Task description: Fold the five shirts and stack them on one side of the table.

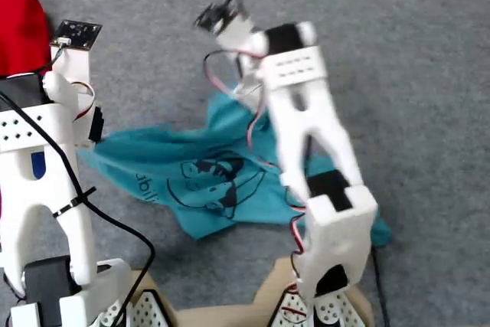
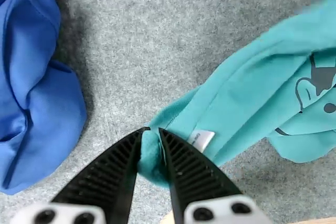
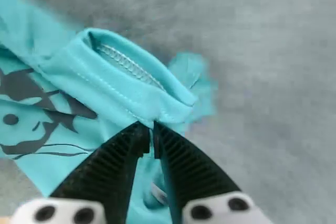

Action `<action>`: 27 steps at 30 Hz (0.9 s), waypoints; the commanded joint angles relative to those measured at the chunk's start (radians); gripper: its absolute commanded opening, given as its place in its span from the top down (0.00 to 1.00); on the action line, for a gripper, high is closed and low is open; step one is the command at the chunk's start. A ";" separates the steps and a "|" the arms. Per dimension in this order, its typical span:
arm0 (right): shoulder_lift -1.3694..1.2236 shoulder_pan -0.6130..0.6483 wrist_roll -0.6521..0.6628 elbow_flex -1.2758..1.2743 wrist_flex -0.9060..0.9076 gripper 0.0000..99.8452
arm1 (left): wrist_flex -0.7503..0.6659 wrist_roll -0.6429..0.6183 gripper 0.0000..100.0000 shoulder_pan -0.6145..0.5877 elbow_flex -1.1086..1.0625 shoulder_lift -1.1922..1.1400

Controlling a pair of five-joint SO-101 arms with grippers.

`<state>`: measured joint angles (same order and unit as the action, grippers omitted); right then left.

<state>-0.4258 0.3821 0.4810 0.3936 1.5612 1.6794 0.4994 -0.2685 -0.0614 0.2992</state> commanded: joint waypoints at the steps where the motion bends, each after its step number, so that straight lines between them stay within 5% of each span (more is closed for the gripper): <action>1: -0.076 0.085 0.048 -0.073 -0.035 0.98 | -0.009 -0.008 0.98 -0.009 0.002 0.030; 7: -0.173 0.157 0.115 -0.079 0.014 0.97 | -0.008 -0.008 0.98 -0.006 0.002 0.030; 15: 0.004 0.148 0.144 -0.073 0.084 0.66 | -0.008 -0.008 0.98 -0.009 0.000 0.030; 21: 0.229 0.091 0.167 0.010 0.141 0.65 | -0.008 -0.008 0.98 -0.009 0.000 0.030; 27: 0.189 0.044 0.215 0.074 0.130 0.65 | -0.008 -0.008 0.98 -0.008 0.000 0.030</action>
<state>-0.2524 0.4557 0.6805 0.4120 1.6993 1.6794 0.4994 -0.2685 -0.0614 0.2992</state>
